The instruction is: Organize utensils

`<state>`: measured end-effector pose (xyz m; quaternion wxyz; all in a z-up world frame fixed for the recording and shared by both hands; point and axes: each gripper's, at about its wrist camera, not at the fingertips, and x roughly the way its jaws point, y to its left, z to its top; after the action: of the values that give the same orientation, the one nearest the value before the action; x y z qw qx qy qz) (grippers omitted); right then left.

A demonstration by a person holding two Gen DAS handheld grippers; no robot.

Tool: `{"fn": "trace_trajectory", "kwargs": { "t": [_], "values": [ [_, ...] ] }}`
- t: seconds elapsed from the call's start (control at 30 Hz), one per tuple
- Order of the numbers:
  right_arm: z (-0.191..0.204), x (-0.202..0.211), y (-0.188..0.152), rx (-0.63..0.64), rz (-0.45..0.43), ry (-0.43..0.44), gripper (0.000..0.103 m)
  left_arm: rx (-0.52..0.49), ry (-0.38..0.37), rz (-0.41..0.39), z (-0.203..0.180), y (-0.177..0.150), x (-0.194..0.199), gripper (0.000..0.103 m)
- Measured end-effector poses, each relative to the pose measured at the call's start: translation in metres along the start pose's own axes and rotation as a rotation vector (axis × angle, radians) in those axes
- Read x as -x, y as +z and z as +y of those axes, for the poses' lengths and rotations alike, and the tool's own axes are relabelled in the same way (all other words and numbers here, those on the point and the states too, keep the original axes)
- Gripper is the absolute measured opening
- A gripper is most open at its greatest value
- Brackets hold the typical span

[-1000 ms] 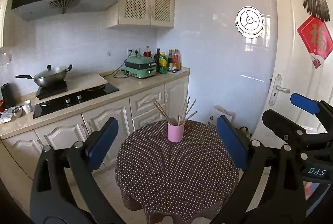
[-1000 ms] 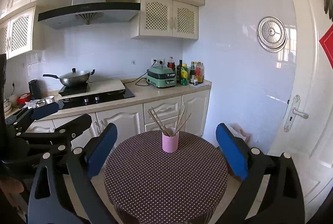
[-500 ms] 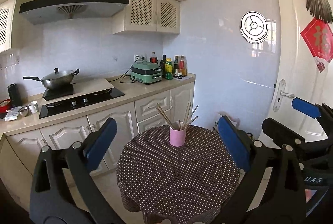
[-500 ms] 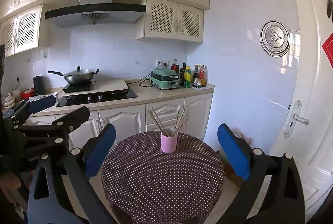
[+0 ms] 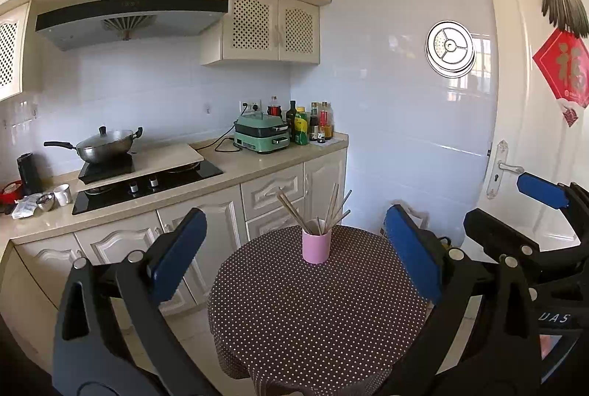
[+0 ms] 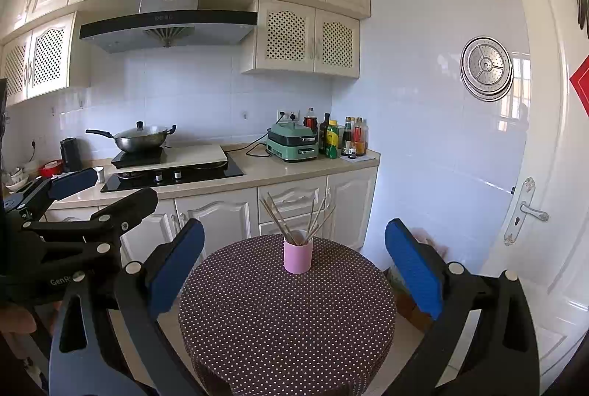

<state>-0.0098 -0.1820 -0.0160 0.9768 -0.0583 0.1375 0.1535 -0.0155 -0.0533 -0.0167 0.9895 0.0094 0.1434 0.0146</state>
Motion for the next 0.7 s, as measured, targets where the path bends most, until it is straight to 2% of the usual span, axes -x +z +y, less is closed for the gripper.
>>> {"fn": "trace_trajectory", "kwargs": {
  "t": [0.7],
  "values": [
    [-0.0050,-0.0062,0.0050,-0.004,0.003,0.001,0.095,-0.010,0.010,-0.010,-0.0017,0.0038,-0.0042,0.096]
  ]
}}
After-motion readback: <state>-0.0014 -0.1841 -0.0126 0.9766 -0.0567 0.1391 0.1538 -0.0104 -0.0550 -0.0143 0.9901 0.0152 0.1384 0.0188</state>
